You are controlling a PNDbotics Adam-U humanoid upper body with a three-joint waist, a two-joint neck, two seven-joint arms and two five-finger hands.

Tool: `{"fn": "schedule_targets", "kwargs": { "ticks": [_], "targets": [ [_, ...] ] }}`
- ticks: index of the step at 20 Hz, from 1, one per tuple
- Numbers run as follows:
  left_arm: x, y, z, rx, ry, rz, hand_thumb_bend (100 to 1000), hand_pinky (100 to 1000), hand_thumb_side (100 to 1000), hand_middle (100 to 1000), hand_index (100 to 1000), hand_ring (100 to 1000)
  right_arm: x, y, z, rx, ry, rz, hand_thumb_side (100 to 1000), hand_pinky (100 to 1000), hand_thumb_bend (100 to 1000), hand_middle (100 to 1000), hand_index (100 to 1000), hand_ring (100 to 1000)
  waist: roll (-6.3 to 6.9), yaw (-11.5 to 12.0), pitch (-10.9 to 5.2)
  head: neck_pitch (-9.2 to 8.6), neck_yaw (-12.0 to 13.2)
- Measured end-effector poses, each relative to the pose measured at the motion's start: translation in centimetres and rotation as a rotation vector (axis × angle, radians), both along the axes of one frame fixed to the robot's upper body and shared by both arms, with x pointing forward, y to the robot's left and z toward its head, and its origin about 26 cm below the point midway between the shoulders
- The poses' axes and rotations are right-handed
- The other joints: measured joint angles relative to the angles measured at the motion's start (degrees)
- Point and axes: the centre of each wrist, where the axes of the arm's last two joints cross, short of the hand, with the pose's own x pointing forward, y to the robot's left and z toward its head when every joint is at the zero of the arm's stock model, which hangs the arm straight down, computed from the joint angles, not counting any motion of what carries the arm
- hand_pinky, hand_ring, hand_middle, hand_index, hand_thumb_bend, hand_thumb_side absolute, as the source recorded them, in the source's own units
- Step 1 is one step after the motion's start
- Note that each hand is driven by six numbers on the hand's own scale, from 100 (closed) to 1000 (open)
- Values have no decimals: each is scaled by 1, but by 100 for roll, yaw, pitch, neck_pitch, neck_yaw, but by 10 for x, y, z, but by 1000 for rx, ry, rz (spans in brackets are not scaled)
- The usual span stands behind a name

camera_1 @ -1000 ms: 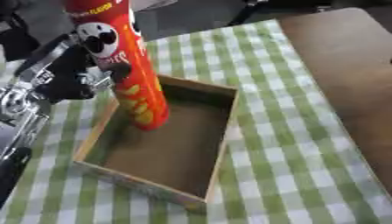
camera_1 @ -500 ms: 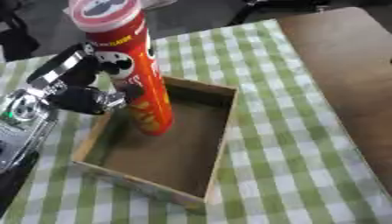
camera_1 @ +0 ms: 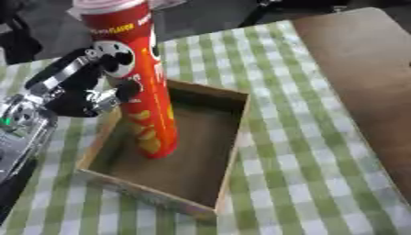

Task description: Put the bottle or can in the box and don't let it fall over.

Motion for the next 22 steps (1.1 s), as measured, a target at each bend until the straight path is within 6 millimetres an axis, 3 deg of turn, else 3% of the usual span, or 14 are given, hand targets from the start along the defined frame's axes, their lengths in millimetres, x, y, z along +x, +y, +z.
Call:
{"fn": "schedule_targets", "kwargs": {
  "ticks": [2,3,5,7,9,13,16,18,22],
  "targets": [
    [1,0,-1,8,4,6,463,1000,782,1000,940,1000,0,0,0,3,-1,0,371,1000,347,1000,996,1000,0,0,0,0,0],
    [1,0,-1,15,1,7,378,1000,738,1000,955,1000,0,0,0,3,-1,-1,371,1000,344,1000,996,1000,0,0,0,0,0],
    [1,1,-1,35,-9,6,372,1000,726,1000,956,1000,0,0,0,4,0,-1,374,1000,342,1000,996,1000,0,0,-1,0,0],
    [1,1,-2,51,-19,3,758,1000,870,1000,965,1000,0,0,0,5,0,-2,373,1000,344,1000,995,1000,0,-1,-1,0,-2],
    [1,1,-1,64,-29,4,763,1000,871,1000,969,1000,0,0,0,6,1,-2,375,1000,342,1000,995,1000,0,-1,-2,1,-3],
    [1,1,-1,77,-54,17,625,1000,834,1000,953,1000,0,0,0,7,2,-3,376,1000,340,1000,994,1000,0,-2,-3,1,-4],
    [2,3,-1,63,-53,27,364,1000,775,1000,914,1000,0,0,0,9,4,-5,376,1000,341,1000,995,1000,0,-1,-4,1,-8],
    [2,5,-1,35,-37,36,251,1000,788,1000,916,1000,0,0,0,10,5,-5,375,1000,342,1000,994,1000,1,5,-4,1,-10],
    [-3,18,2,-46,-16,63,211,1000,794,1000,915,1000,0,0,1,11,5,-6,375,1000,341,1000,994,1000,31,38,-47,1,-38]
  ]
}}
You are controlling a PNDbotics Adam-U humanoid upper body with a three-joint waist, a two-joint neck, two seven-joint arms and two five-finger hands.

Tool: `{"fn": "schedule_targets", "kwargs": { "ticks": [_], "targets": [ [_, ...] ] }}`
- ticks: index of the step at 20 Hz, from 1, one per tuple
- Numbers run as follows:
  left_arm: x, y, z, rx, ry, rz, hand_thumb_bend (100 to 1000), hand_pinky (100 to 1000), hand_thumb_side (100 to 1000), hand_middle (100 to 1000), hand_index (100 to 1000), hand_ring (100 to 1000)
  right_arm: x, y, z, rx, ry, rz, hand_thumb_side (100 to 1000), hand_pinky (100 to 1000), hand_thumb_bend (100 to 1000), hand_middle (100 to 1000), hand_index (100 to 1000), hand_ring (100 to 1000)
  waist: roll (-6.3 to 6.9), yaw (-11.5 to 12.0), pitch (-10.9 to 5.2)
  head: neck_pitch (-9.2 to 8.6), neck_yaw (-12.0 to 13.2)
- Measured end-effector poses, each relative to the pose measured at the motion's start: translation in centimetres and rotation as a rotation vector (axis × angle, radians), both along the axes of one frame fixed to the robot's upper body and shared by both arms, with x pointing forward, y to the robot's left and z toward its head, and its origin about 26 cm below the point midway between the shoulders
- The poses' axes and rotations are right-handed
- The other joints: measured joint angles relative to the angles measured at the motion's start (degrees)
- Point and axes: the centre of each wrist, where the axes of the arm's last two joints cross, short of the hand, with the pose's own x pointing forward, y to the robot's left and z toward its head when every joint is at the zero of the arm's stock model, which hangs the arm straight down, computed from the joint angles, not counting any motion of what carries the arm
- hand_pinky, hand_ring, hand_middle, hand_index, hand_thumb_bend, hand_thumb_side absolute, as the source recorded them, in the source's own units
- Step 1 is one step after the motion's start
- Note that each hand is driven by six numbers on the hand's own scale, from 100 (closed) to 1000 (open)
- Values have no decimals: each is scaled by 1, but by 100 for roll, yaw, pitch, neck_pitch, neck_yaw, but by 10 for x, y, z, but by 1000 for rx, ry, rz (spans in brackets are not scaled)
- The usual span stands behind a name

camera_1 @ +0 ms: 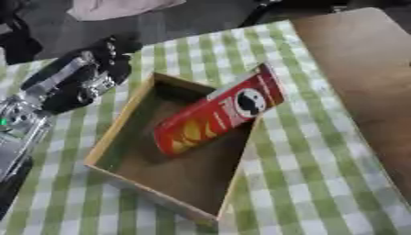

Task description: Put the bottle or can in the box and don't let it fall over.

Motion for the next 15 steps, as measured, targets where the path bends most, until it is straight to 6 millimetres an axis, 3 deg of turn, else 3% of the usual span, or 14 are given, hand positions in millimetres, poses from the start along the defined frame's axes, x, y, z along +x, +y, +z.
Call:
{"fn": "schedule_targets", "kwargs": {
  "ticks": [7,15],
  "targets": [
    [-17,57,4,-141,-23,152,145,1000,754,1000,907,1000,-1,-2,0,5,1,-10,376,1000,339,1000,995,1000,1,86,-16,-1,-104],
    [-34,132,-18,-258,-29,418,159,1000,754,1000,899,1000,-2,-4,0,9,-8,-22,376,1000,338,1000,995,1000,-15,160,-15,-26,-176]
  ]
}}
